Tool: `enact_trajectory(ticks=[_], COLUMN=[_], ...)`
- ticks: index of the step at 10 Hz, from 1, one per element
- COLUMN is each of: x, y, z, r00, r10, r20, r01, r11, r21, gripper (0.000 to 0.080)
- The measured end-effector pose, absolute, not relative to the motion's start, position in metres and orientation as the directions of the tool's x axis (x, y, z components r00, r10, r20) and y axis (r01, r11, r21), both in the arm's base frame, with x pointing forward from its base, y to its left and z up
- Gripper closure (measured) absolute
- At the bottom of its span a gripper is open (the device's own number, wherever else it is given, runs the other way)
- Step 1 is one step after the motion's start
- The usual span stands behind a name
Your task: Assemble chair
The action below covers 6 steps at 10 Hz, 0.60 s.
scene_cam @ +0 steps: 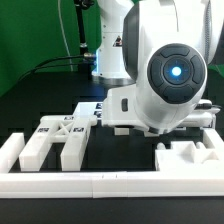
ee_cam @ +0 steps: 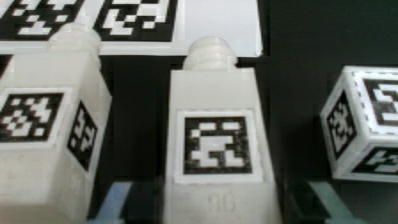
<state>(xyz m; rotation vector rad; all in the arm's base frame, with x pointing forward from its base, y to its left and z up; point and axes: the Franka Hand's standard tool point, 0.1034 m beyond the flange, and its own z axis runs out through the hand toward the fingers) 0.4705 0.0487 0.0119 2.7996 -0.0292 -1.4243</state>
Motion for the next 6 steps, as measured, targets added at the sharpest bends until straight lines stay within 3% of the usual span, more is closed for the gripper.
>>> enact_trajectory(ticks=[4, 6], x=[0.473, 0.507], y=[0.049, 0.052], z=[0.016, 0.063], r00=[0.586, 0.623], r10=[-0.009, 0.020], r20=[-0.810, -0.782], r01=[-0.009, 0.004], r11=[-1.000, -1.000], r21=[0.005, -0.022], gripper=[0.0515, 0.0515])
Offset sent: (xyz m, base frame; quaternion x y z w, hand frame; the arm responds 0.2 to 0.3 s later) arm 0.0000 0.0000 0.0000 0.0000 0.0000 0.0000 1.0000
